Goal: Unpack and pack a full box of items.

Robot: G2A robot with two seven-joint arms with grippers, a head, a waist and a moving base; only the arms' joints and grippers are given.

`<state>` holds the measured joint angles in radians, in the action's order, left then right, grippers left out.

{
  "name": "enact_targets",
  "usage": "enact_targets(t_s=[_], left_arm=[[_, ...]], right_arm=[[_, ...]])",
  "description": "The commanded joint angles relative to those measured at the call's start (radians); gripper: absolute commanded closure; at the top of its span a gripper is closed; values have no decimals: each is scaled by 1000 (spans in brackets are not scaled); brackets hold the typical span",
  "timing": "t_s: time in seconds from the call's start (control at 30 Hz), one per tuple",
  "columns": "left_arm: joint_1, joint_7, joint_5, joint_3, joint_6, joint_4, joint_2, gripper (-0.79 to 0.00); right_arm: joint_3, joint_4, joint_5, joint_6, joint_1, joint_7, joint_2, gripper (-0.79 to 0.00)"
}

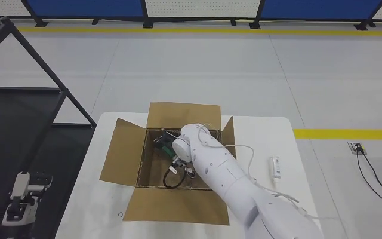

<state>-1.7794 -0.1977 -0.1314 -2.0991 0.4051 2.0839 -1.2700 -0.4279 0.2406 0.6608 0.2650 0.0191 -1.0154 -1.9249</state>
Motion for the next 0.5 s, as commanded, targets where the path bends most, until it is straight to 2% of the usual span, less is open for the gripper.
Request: enact_targets(t_s=[0.0, 0.13, 0.3, 0.37, 0.47], left_arm=[[4, -3, 4, 6, -3, 1, 0, -785], [11, -6, 12, 17, -7, 5, -1, -785], [32, -24, 31, 35, -22, 9, 1, -785], [36, -27, 37, 40, -25, 11, 1, -785], [45, -31, 44, 51, -29, 11, 1, -785]], right_arm=[[-11, 15, -7, 15, -15, 3, 6, 0], [-38, 51, -20, 32, -53, -23, 27, 0], [-95, 127, -46, 65, -103, -5, 72, 0], [-122, 180, -45, 55, -111, 5, 97, 0], [-180, 290, -39, -16, -110, 7, 146, 0]])
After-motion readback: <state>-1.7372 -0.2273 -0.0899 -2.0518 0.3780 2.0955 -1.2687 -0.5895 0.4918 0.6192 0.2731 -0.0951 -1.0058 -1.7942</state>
